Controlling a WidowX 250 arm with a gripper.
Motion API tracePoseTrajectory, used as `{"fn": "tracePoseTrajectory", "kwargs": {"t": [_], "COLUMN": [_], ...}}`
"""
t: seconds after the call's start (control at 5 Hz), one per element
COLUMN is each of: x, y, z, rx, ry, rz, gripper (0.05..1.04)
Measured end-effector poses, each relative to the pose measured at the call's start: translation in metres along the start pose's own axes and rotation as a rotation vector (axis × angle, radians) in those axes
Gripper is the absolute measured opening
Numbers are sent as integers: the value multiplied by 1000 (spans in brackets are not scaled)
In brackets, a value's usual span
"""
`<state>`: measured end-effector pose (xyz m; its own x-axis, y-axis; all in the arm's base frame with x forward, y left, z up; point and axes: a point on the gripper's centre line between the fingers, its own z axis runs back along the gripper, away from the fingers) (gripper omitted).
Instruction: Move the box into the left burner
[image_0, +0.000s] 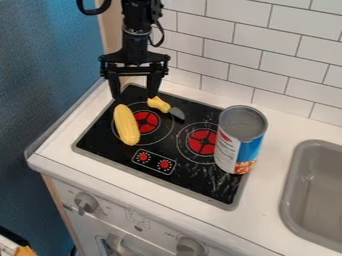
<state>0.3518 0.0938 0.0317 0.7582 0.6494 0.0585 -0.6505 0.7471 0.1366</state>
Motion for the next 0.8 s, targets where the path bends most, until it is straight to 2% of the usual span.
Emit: {"fn": "tracePoseTrajectory", "kwargs": {"t": [0.2, 0.4, 0.6, 0.8], "x": [-5, -9, -14, -27], "y": [0, 1, -4, -8], "z": [-14, -13, 7, 36], "rx": [19, 14, 28, -41], "ry": [33, 14, -24, -65], "rz": [0, 24, 49, 152], "gripper": [993, 993, 993, 993]}}
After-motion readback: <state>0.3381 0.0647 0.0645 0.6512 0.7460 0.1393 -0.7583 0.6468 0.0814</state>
